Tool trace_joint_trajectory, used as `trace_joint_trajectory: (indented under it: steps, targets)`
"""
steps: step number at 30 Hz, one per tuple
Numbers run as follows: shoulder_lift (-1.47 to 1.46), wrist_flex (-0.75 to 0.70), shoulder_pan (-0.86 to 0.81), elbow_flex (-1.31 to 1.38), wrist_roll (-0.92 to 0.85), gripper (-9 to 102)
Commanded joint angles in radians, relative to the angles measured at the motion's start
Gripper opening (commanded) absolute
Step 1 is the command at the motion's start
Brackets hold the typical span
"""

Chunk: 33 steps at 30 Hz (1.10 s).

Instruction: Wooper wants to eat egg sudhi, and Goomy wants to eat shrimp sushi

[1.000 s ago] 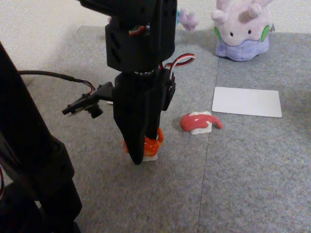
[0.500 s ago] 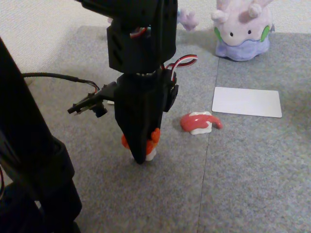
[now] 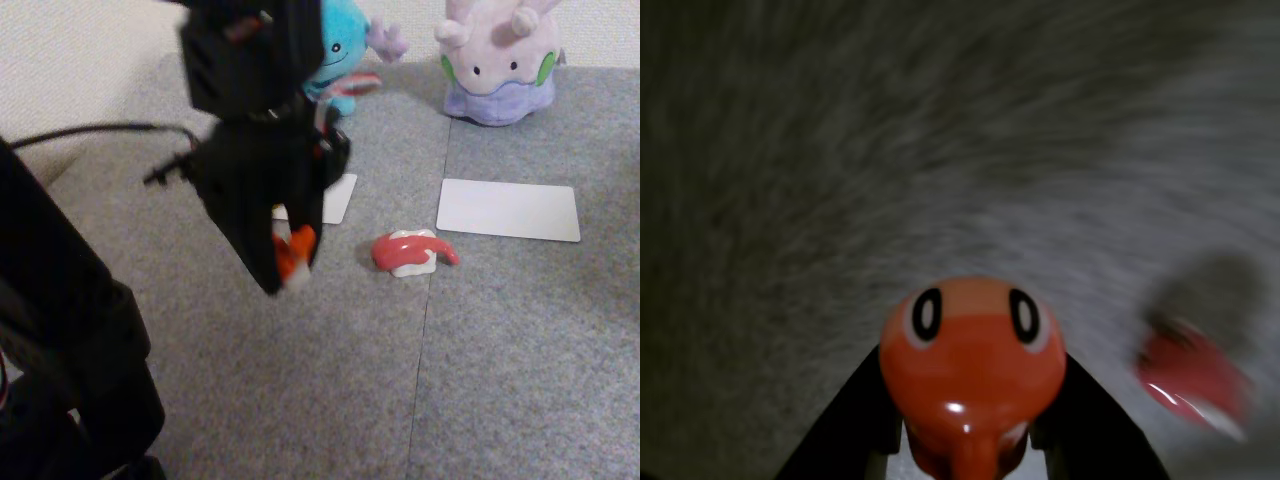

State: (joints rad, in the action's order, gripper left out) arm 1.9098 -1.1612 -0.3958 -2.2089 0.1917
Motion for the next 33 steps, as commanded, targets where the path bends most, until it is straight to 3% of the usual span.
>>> trace_joint_trajectory:
  steps: [1, 8, 12, 18, 33]
  targets:
    - [0.149, 0.0, 0.081, 0.023, 0.17, 4]
    - [0.316, 0.04, 0.235, 0.023, 0.561, 4]
    - [0.305, 0.11, 0.218, 0.041, 0.667, 4]
    - [0.209, 0.097, 0.152, 0.179, 0.842, 4]
    - [-0.413, -0.003, -0.133, 0.844, 0.945, 4]
